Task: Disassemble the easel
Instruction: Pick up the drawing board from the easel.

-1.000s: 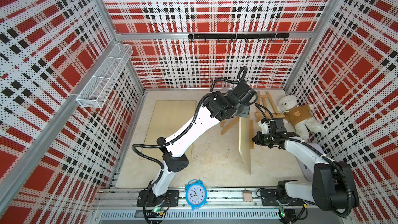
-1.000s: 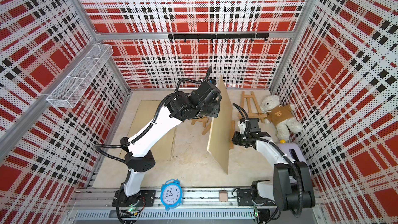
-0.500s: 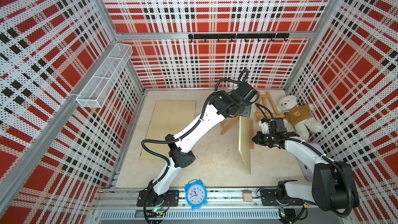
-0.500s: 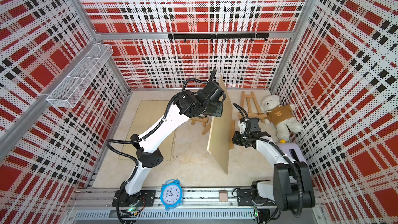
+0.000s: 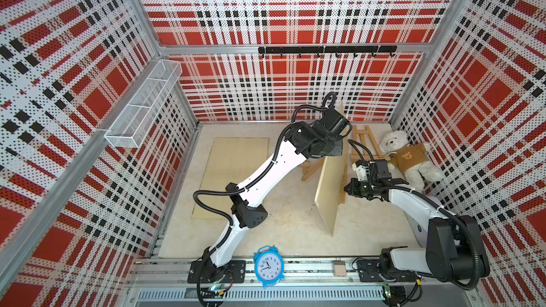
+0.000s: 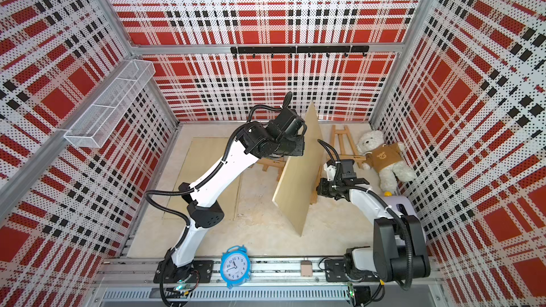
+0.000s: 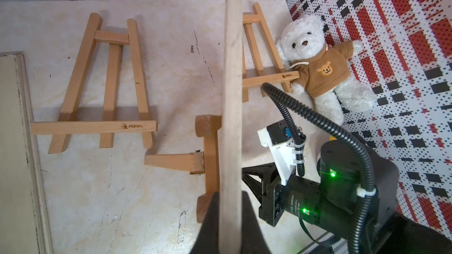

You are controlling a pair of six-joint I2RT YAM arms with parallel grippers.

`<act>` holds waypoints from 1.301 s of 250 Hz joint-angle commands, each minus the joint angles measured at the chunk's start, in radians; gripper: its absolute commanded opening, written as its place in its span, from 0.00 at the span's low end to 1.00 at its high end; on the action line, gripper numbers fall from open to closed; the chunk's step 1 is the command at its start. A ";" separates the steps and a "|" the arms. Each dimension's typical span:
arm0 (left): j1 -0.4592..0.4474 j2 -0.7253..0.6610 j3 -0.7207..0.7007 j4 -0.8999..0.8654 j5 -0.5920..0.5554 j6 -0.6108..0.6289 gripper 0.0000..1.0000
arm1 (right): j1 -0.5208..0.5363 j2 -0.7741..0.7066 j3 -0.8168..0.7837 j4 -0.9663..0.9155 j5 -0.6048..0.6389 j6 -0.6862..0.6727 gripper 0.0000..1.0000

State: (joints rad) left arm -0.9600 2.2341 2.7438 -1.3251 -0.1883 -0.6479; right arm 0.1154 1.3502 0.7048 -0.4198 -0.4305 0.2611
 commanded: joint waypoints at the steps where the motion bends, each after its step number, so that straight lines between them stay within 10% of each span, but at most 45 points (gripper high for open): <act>1: -0.009 -0.014 -0.004 -0.025 -0.070 0.029 0.00 | 0.026 0.070 -0.030 -0.026 0.003 -0.019 0.00; 75: -0.033 -0.146 -0.031 0.056 -0.162 0.057 0.00 | 0.026 0.039 -0.008 -0.031 0.004 -0.015 0.03; 145: -0.058 -0.303 -0.109 0.167 -0.201 0.099 0.00 | 0.019 -0.044 0.010 -0.056 -0.021 -0.003 0.33; 206: -0.065 -0.460 -0.228 0.298 -0.181 0.128 0.00 | -0.010 -0.262 0.090 -0.142 -0.085 0.009 0.39; 325: 0.083 -0.995 -0.792 0.529 -0.096 0.082 0.00 | 0.012 -0.389 0.029 0.418 -0.594 0.449 0.52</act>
State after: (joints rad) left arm -0.9352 1.3651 1.9713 -1.0481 -0.2825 -0.5392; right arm 0.1066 0.9562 0.7506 -0.2432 -0.9066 0.5529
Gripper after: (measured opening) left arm 0.110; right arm 0.514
